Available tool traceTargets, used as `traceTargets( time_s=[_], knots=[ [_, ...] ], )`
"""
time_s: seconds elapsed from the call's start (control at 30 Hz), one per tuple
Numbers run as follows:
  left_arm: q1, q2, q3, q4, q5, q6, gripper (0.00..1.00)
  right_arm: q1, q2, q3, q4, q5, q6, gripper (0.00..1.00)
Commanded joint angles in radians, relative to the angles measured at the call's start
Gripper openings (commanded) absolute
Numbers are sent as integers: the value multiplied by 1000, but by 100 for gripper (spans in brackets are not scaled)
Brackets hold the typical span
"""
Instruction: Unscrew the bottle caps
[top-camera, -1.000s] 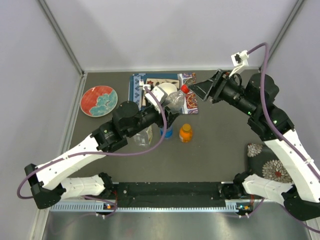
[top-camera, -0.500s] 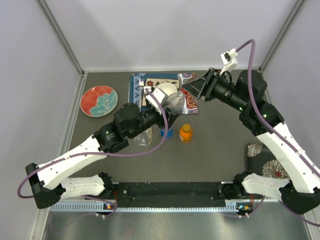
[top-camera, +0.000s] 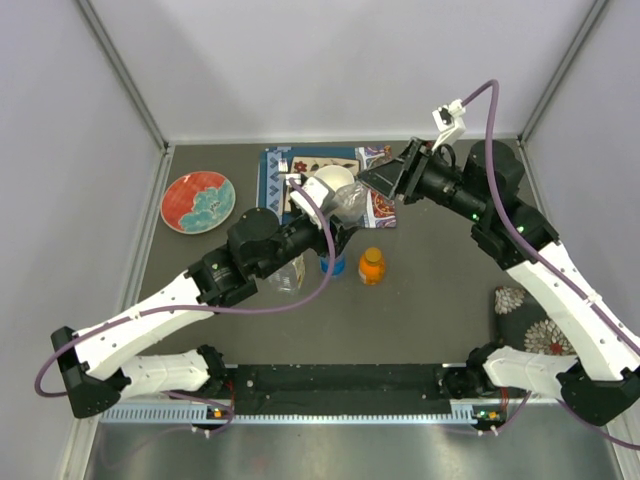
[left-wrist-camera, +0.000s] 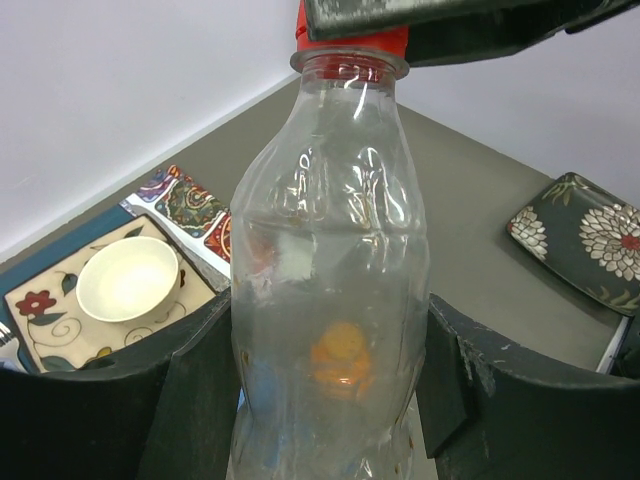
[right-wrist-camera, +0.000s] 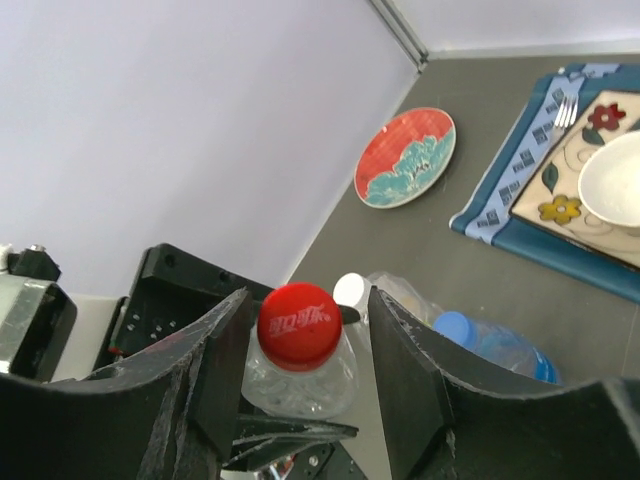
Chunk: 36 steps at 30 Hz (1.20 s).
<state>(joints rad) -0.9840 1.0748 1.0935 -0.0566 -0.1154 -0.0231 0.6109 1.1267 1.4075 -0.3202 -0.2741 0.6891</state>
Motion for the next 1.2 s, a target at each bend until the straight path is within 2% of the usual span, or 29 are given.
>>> traceTargets(
  time_s=[0.0,0.13,0.23,0.27,0.33,0.37,0.4,0.43,0.57,0.67,0.7,0.73,0.8,0.83,0.97,1.17],
  knots=[
    [-4,-32,-7,83,-27,8,21,13,-8,-15,35,-10,12,51],
    [-4,-32,-7,83,-26,9,21,13,-8,-21,38,-11,10,47],
    [-4,-35,-12,83,-26,8,21,13,-13,-27,47,-16,12,40],
    [-4,-33,-14,83,-24,6,21,13,-13,-30,53,-17,12,31],
    [-4,-35,-15,83,-21,6,21,13,-13,-35,58,-25,13,20],
    [-4,-36,-15,84,-17,3,21,13,-13,-38,59,-28,15,8],
    [-4,-36,-15,86,-10,2,21,13,-11,-39,64,-34,15,3],
    [-4,-38,-18,89,0,2,21,13,-11,-45,64,-37,16,0],
    [-2,-53,-26,112,92,-43,20,13,-19,-70,108,-95,-2,0],
    [31,-53,-23,121,339,-107,21,13,-30,-74,138,-165,-55,0],
    [65,-50,-18,133,488,-135,21,13,-33,-74,139,-192,-74,0],
    [86,-46,-12,149,581,-167,22,13,-41,-70,141,-206,-109,0],
    [128,-26,-12,225,719,-282,22,13,-50,-73,154,-264,-140,0],
    [168,-21,-21,262,849,-323,22,13,-54,-73,174,-289,-166,0],
    [251,11,-56,481,1071,-582,22,13,-83,-93,243,-437,-218,0],
    [285,63,-64,734,1236,-812,23,6,-103,-134,346,-643,-272,0]
  ],
)
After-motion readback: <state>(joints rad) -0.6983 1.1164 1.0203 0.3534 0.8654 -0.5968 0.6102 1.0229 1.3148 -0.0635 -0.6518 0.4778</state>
